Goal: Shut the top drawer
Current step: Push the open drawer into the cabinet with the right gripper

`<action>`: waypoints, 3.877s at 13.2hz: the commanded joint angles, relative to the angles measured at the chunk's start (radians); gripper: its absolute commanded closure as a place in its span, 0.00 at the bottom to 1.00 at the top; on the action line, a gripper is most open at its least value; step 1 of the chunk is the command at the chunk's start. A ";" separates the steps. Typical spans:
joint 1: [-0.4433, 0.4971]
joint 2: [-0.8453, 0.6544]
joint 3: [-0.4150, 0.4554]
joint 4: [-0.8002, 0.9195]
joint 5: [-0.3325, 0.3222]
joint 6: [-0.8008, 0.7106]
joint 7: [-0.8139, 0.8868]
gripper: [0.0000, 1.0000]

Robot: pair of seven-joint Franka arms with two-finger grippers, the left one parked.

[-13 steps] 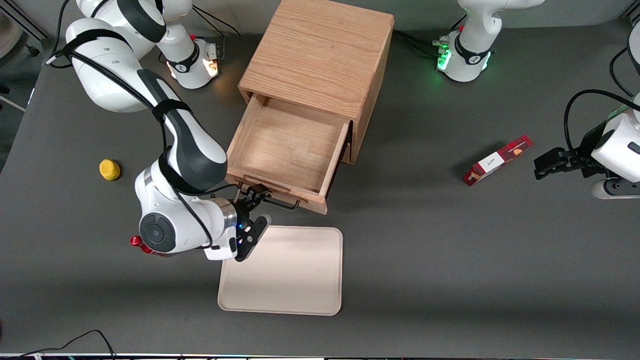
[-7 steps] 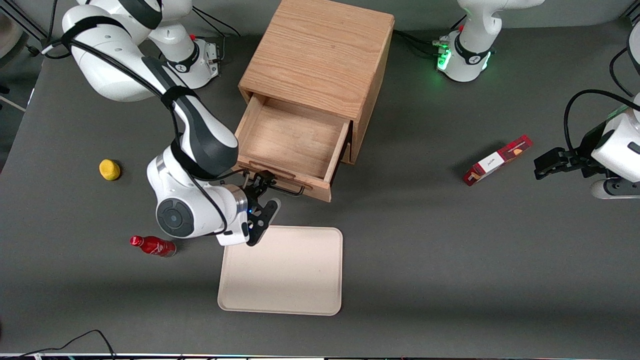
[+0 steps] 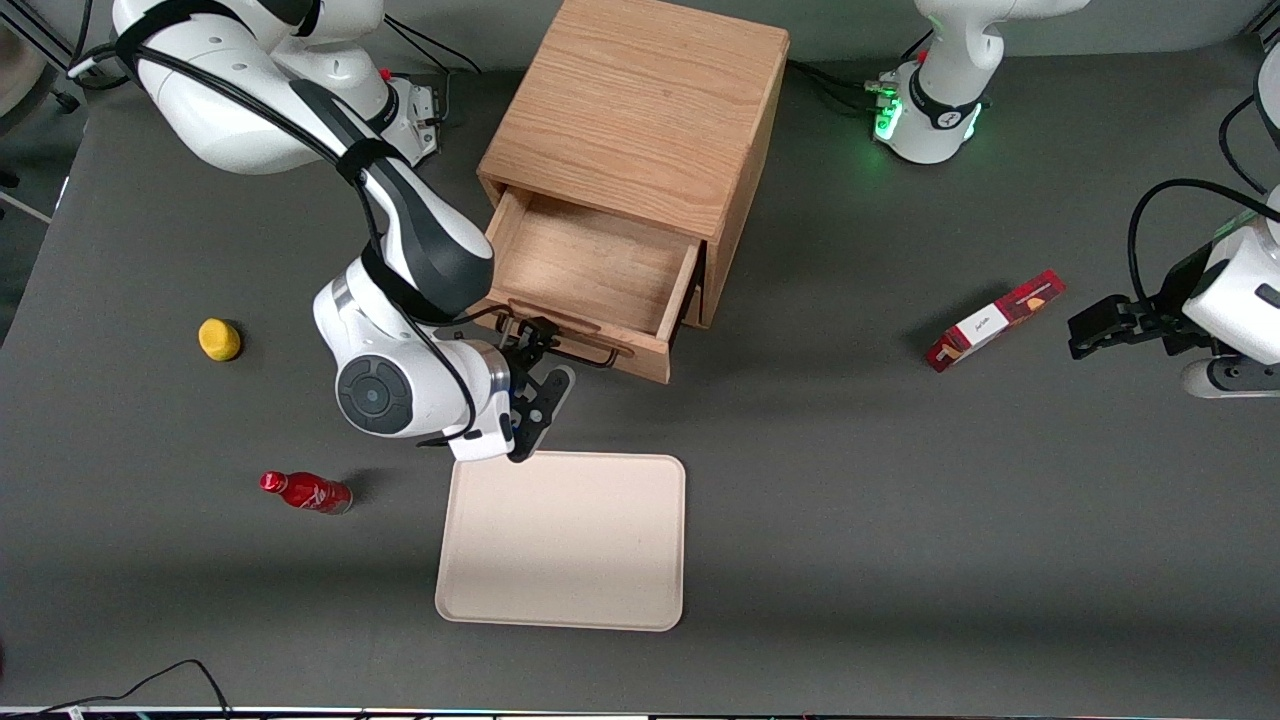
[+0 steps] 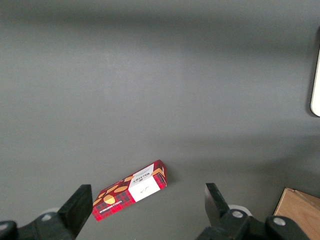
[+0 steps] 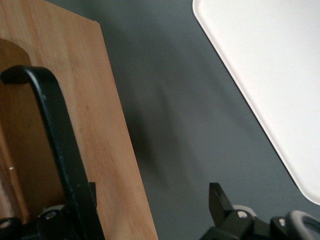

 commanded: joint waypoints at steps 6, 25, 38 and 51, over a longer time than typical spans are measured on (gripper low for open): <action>-0.032 -0.080 0.055 -0.096 0.018 0.013 0.023 0.00; -0.040 -0.168 0.185 -0.283 0.038 0.108 0.106 0.00; -0.039 -0.188 0.251 -0.327 0.040 0.136 0.147 0.00; -0.060 -0.310 0.230 -0.145 0.092 -0.005 0.233 0.00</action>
